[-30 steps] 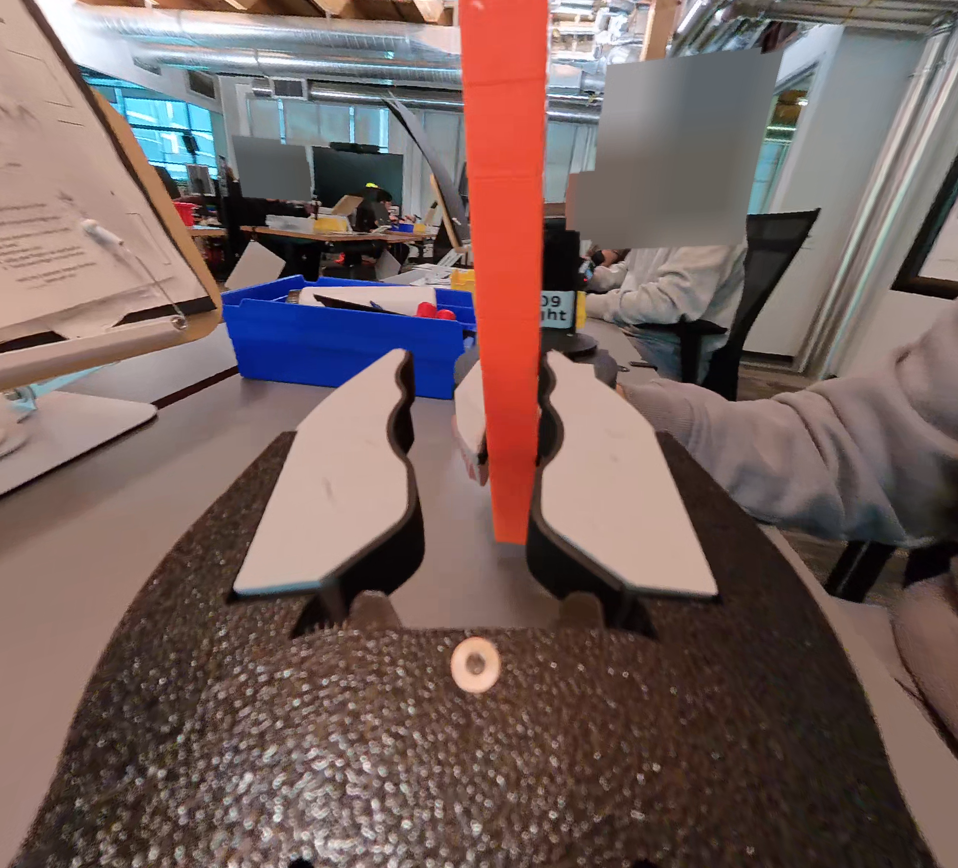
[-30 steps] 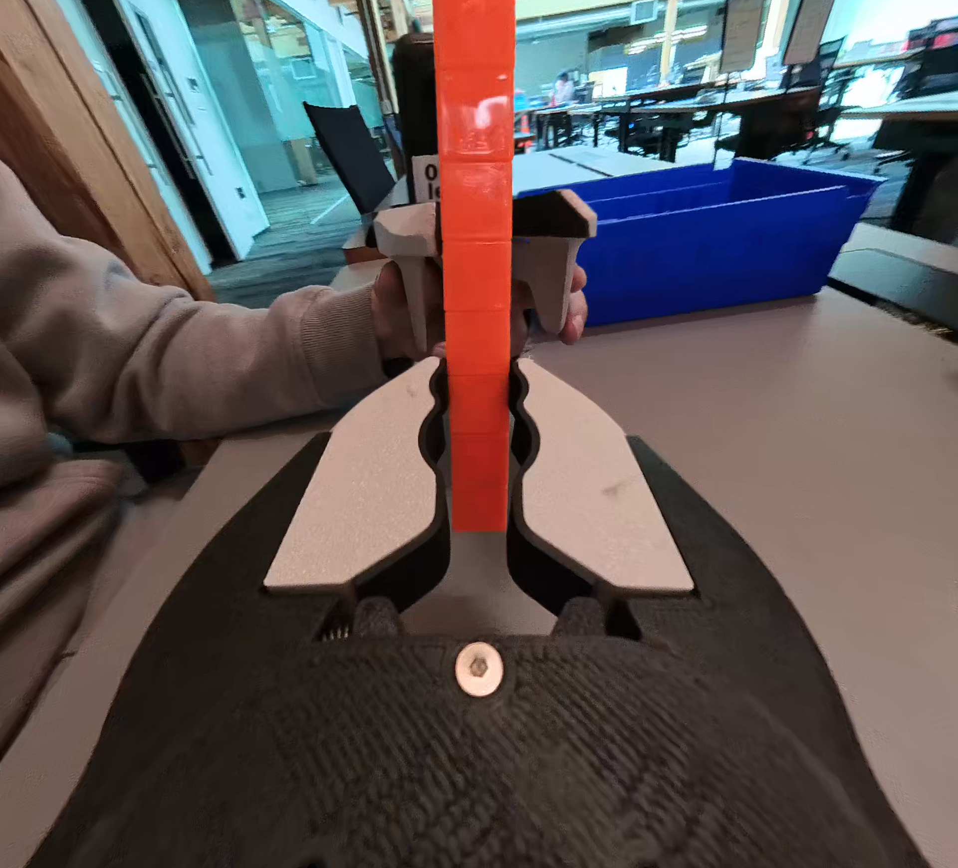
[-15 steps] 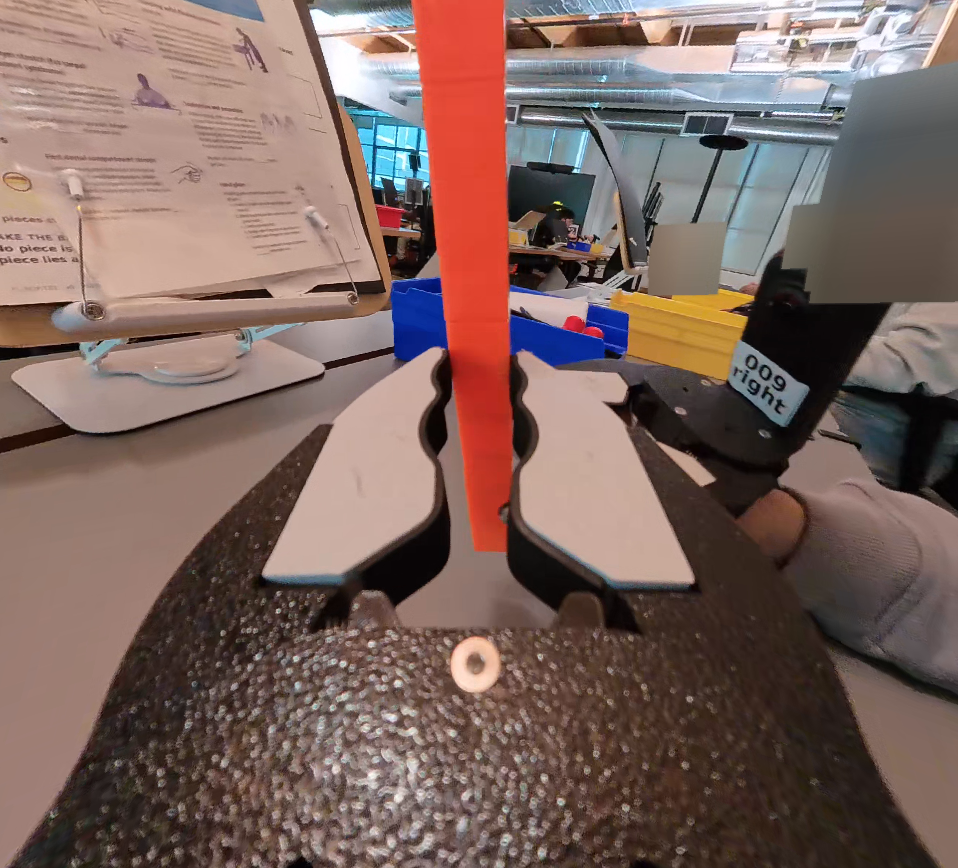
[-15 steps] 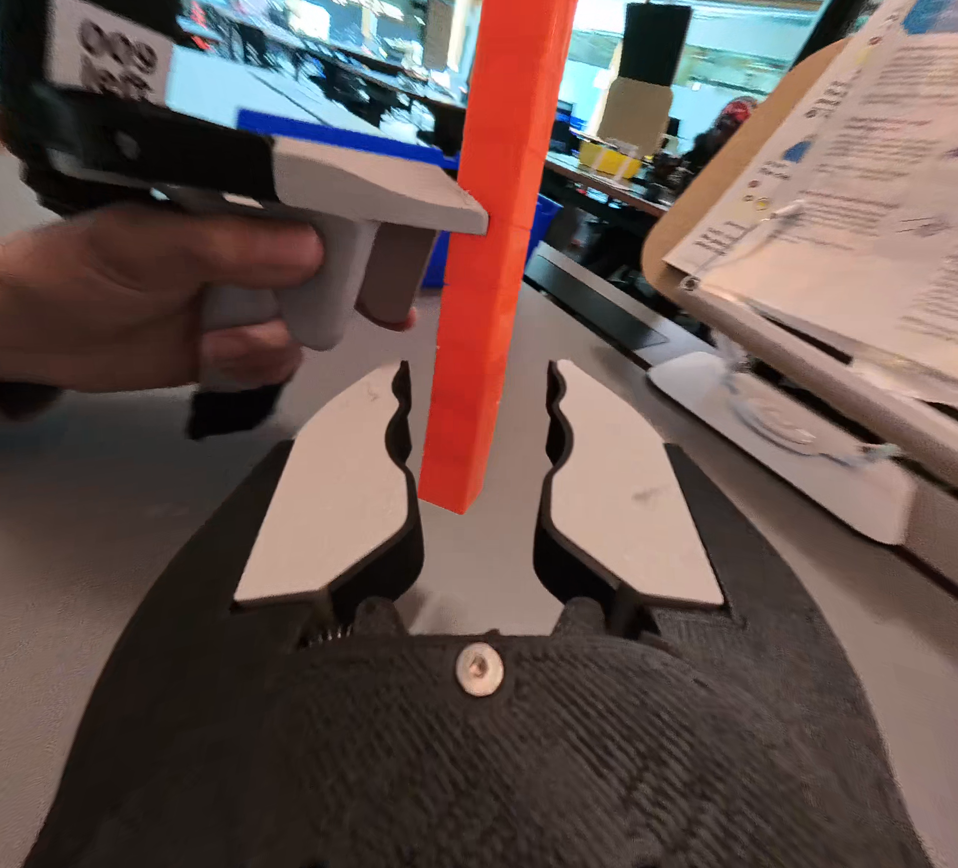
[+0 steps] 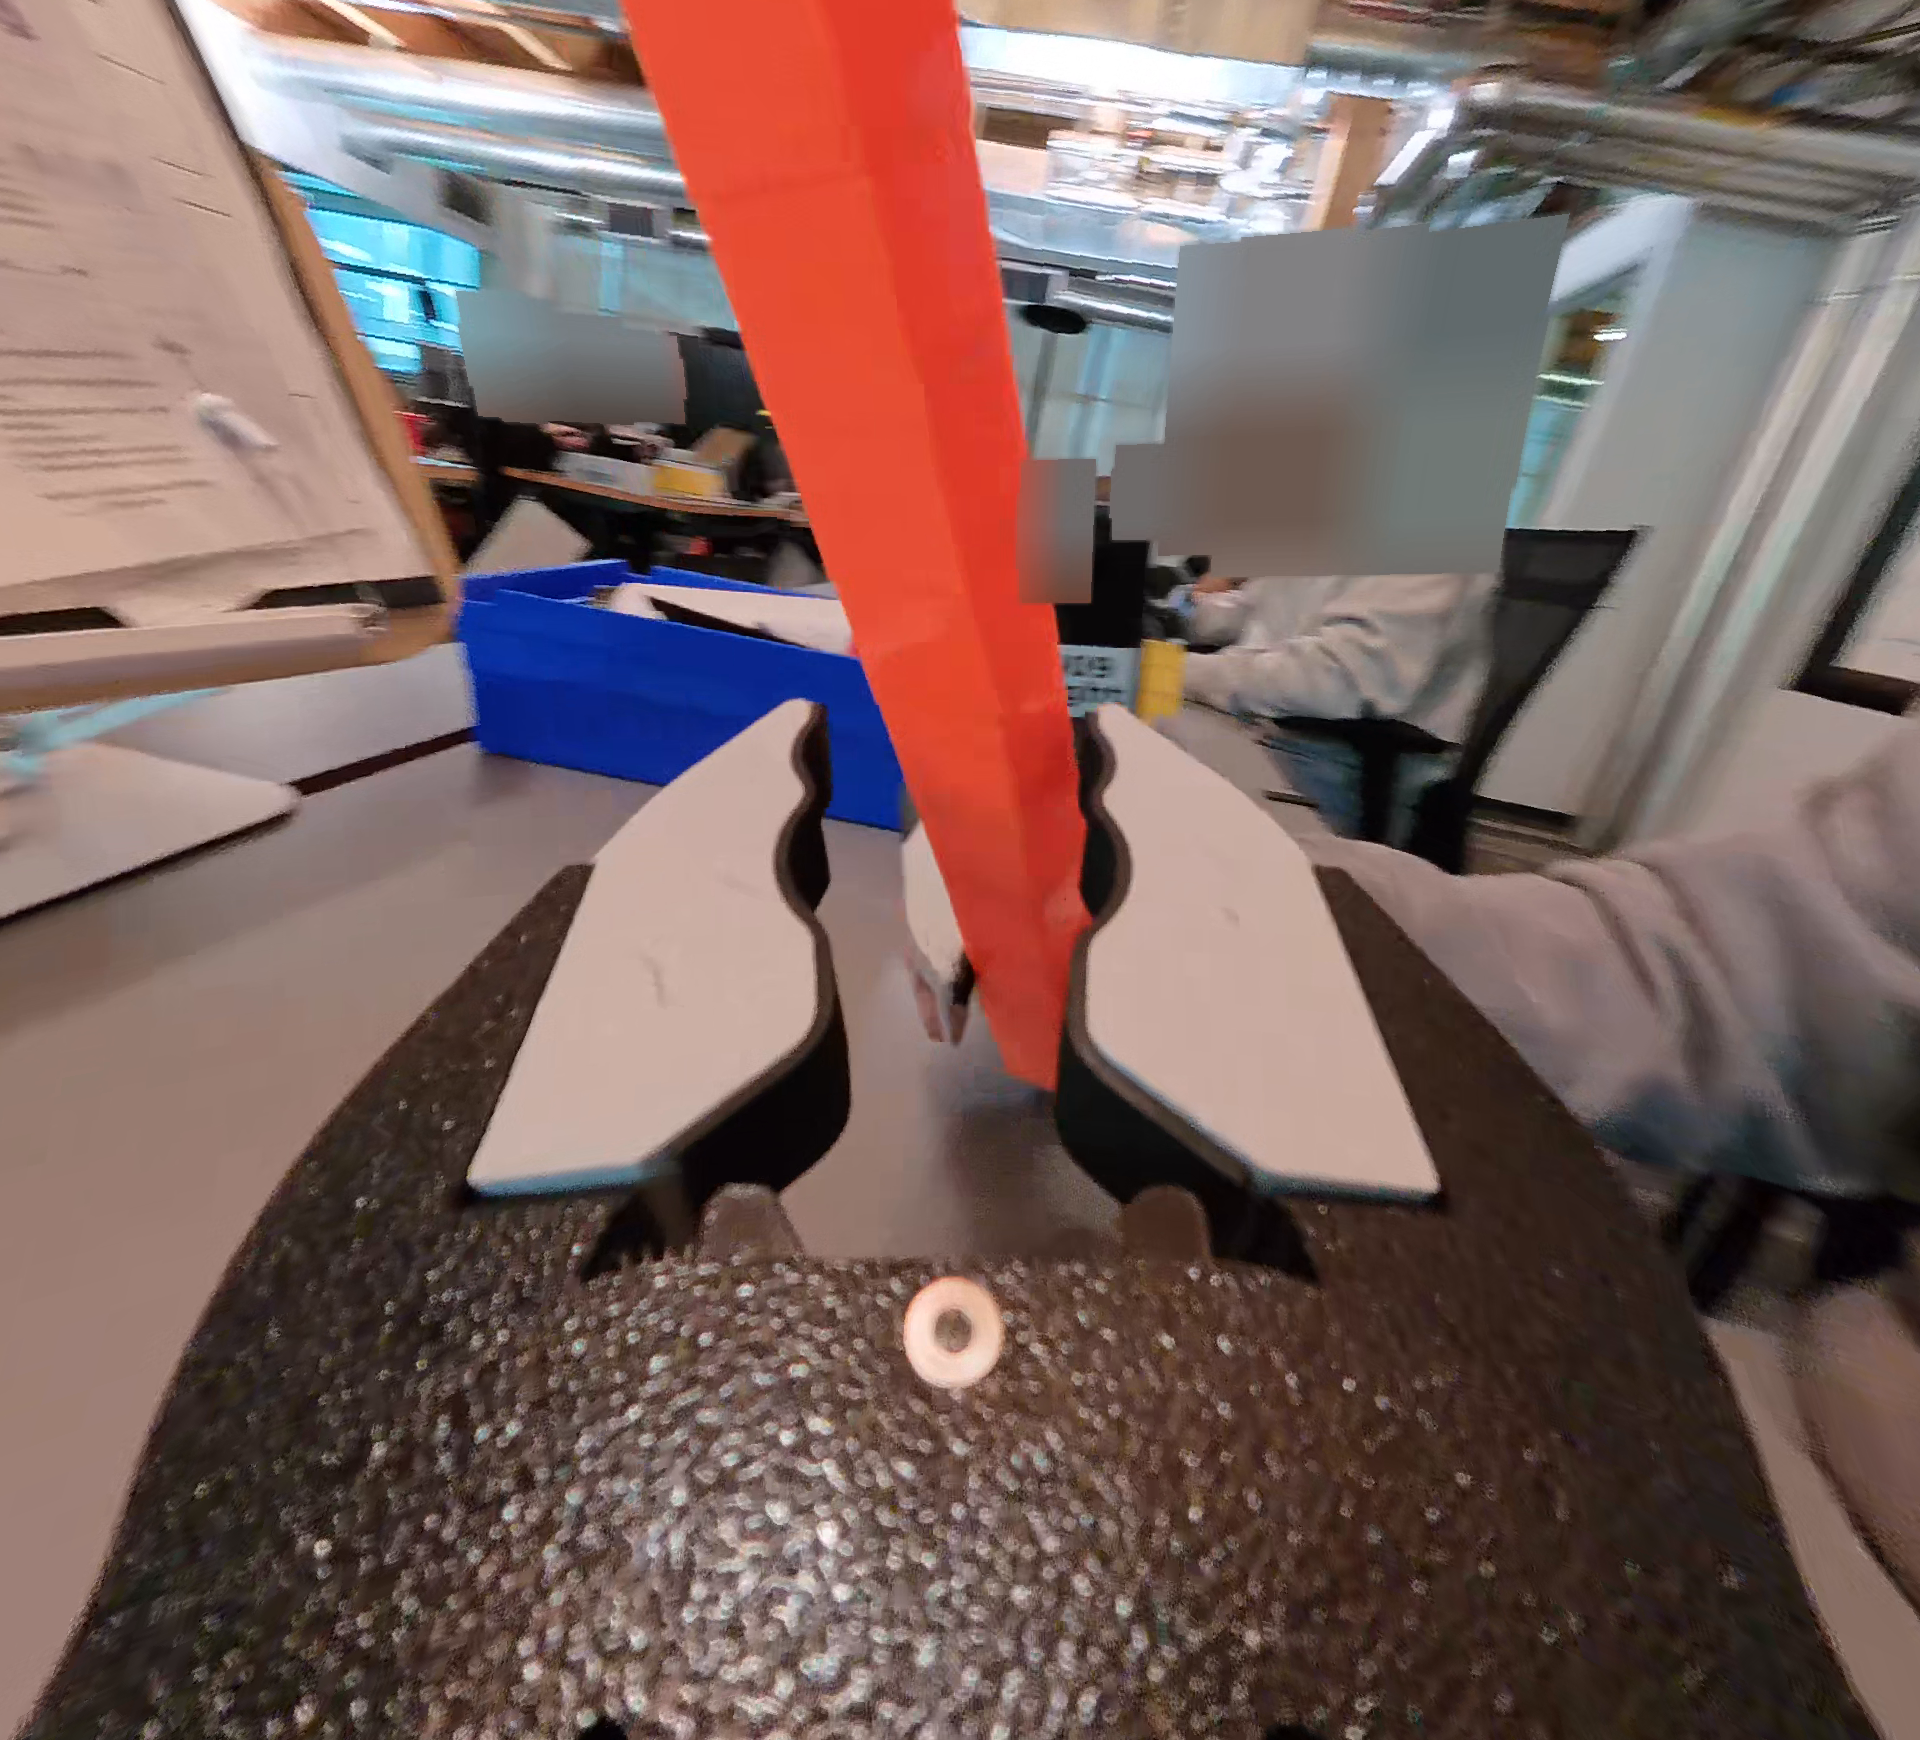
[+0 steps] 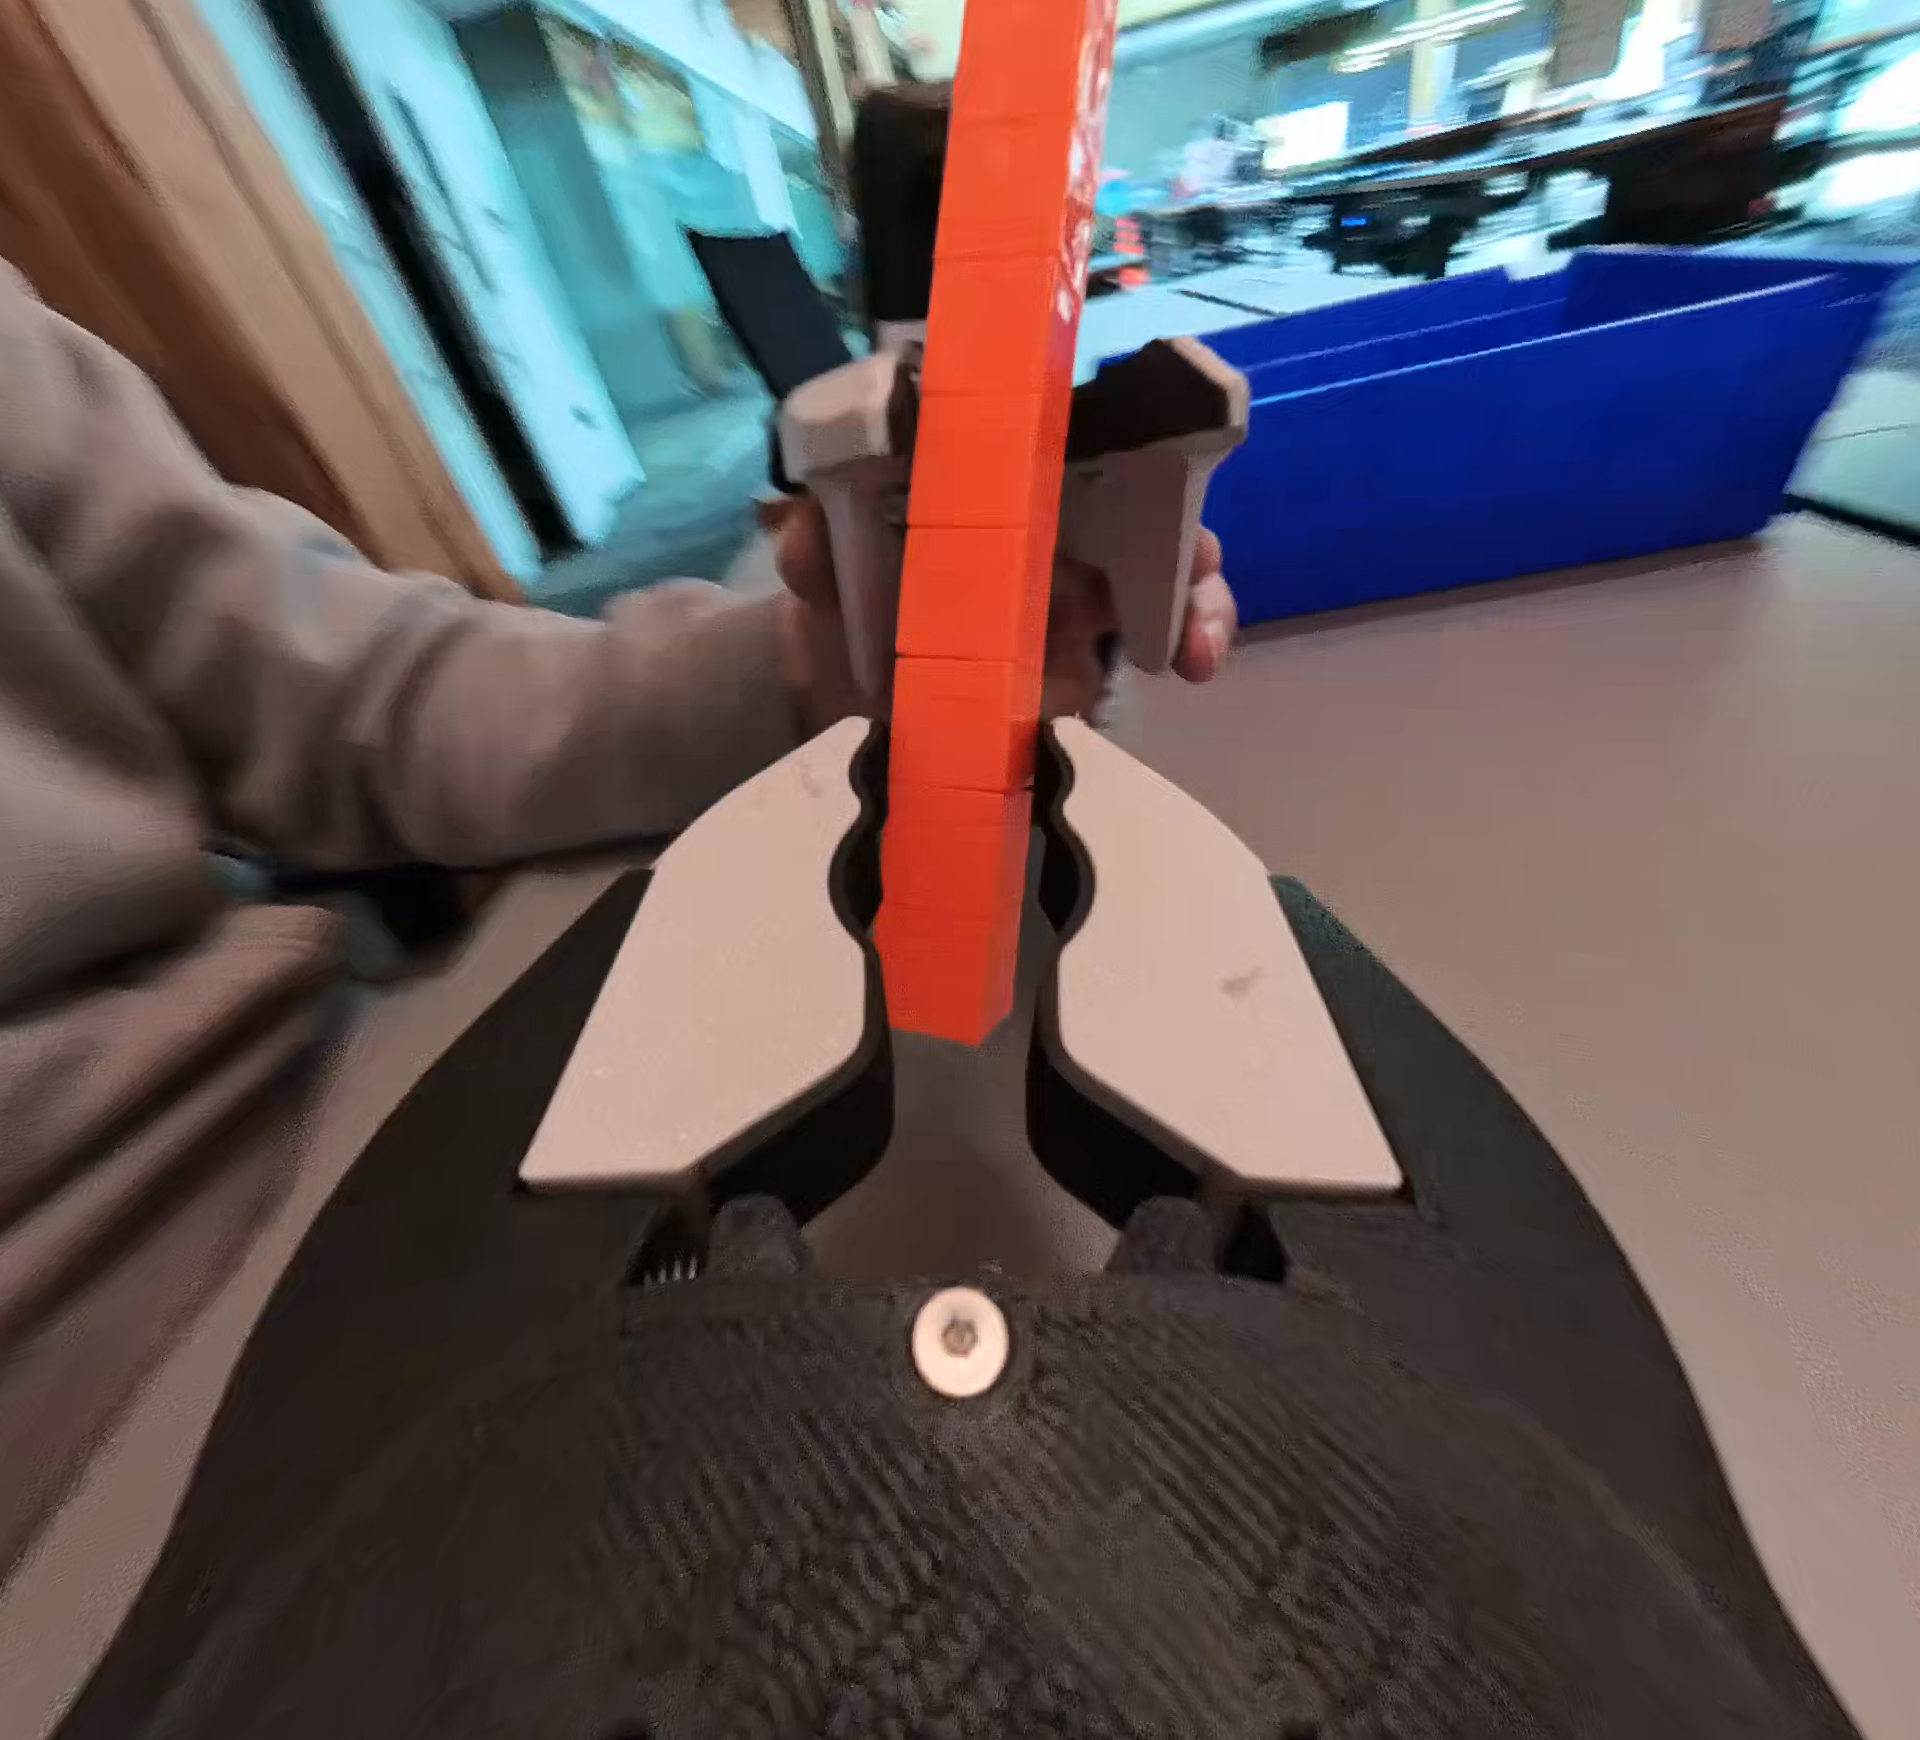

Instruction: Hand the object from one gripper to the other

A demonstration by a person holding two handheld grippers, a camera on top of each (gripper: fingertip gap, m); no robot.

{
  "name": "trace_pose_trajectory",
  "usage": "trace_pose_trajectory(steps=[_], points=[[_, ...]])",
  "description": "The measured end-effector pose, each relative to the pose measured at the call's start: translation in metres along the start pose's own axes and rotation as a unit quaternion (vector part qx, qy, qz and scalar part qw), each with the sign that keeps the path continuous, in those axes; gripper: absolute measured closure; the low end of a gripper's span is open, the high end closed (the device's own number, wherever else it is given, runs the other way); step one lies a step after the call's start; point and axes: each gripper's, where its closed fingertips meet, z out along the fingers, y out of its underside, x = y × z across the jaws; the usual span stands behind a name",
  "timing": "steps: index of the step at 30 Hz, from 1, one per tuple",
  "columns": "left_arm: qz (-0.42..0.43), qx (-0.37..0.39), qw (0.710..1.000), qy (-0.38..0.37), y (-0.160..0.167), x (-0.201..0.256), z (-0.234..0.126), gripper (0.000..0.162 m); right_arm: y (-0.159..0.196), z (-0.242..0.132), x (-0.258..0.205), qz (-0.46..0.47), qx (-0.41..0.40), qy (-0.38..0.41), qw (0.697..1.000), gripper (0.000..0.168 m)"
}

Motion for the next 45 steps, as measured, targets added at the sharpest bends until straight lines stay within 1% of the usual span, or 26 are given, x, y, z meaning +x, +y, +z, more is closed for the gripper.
trace_pose_trajectory(steps=[1,3,5,7,9,10,11,12,13,14,15,17,19,21,22,24,26,28,31,33,35,37,39,41,43,45], points=[[-0.008,-0.006,1.000,0.027,0.002,0.006,-0.001,0.119,-0.003,0.000,-0.005,0.033,0.011,-0.028,0.999,0.142],[-0.020,-0.019,0.998,0.059,0.007,0.012,-0.002,0.119,-0.007,0.000,-0.010,0.071,0.026,-0.057,0.996,0.142],[-0.028,-0.022,0.996,0.082,0.010,0.017,-0.002,0.120,-0.009,0.001,-0.012,0.076,0.031,-0.063,0.995,0.142],[-0.032,-0.013,0.996,0.084,0.008,0.018,-0.001,0.122,-0.010,0.001,-0.011,0.083,0.032,-0.060,0.994,0.142],[-0.028,-0.009,0.996,0.087,0.006,0.019,0.000,0.139,-0.010,0.001,-0.006,0.090,0.036,-0.045,0.994,0.143],[-0.022,-0.017,0.997,0.066,0.008,0.014,0.002,0.139,-0.009,0.000,0.000,0.082,0.033,-0.021,0.996,0.144],[-0.011,-0.029,0.999,0.036,0.010,0.006,0.004,0.140,-0.007,-0.002,0.010,0.056,0.032,0.021,0.998,0.145],[0.010,-0.038,0.999,-0.001,0.011,-0.002,0.004,0.140,-0.008,-0.006,0.020,0.019,0.031,0.070,0.997,0.133],[0.032,-0.046,0.997,-0.043,0.011,-0.012,0.003,0.140,-0.011,-0.011,0.028,-0.023,0.029,0.118,0.992,0.114],[0.049,-0.066,0.993,-0.089,0.013,-0.023,0.000,0.139,-0.017,-0.017,0.034,-0.065,0.029,0.161,0.984,0.103],[0.068,-0.098,0.984,-0.129,0.017,-0.033,-0.003,0.139,-0.025,-0.023,0.037,-0.105,0.037,0.192,0.975,0.102],[0.129,-0.165,0.959,-0.189,0.025,-0.046,-0.010,0.139,-0.043,-0.029,0.033,-0.175,0.069,0.230,0.955,0.107],[0.181,-0.221,0.930,-0.229,0.034,-0.053,-0.013,0.139,-0.053,-0.030,0.029,-0.208,0.096,0.253,0.940,0.111],[0.223,-0.247,0.905,-0.264,0.037,-0.057,-0.013,0.139,-0.053,-0.023,0.025,-0.220,0.102,0.255,0.936,0.115],[0.241,-0.255,0.895,-0.274,0.038,-0.057,-0.011,0.139,-0.049,-0.017,0.023,-0.222,0.092,0.249,0.938,0.118],[0.271,-0.268,0.882,-0.278,0.043,-0.056,-0.007,0.139,-0.042,-0.009,0.024,-0.222,0.074,0.252,0.939,0.119],[0.288,-0.274,0.881,-0.256,0.051,-0.049,0.001,0.139,-0.040,-0.004,0.023,-0.230,0.075,0.254,0.937,0.127],[0.296,-0.276,0.883,-0.238,0.057,-0.042,0.008,0.140,-0.041,-0.007,0.029,-0.235,0.075,0.285,0.926,0.141],[0.294,-0.264,0.889,-0.231,0.057,-0.039,0.011,0.140,-0.042,-0.009,0.028,-0.255,0.057,0.288,0.921,0.141],[0.292,-0.229,0.902,-0.223,0.050,-0.035,0.014,0.140,-0.048,-0.011,0.024,-0.261,0.064,0.284,0.920,0.141],[0.287,-0.208,0.909,-0.218,0.047,-0.034,0.014,0.139,-0.059,-0.019,0.022,-0.228,0.108,0.279,0.927,0.141],[0.286,-0.208,0.910,-0.218,0.050,-0.038,0.012,0.125,-0.072,-0.034,0.023,-0.174,0.172,0.266,0.932,0.141],[0.283,-0.195,0.916,-0.207,0.052,-0.038,0.012,0.117,-0.081,-0.052,0.029,-0.093,0.238,0.240,0.937,0.142],[0.276,-0.162,0.928,-0.190,0.048,-0.033,0.014,0.115,-0.087,-0.069,0.036,-0.010,0.305,0.214,0.928,0.142],[0.276,-0.125,0.936,-0.178,0.042,-0.027,0.017,0.113,-0.085,-0.073,0.041,0.053,0.327,0.177,0.927,0.142],[0.291,-0.096,0.938,-0.162,0.038,-0.020,0.020,0.117,-0.087,-0.072,0.037,0.093,0.357,0.128,0.920,0.142]])
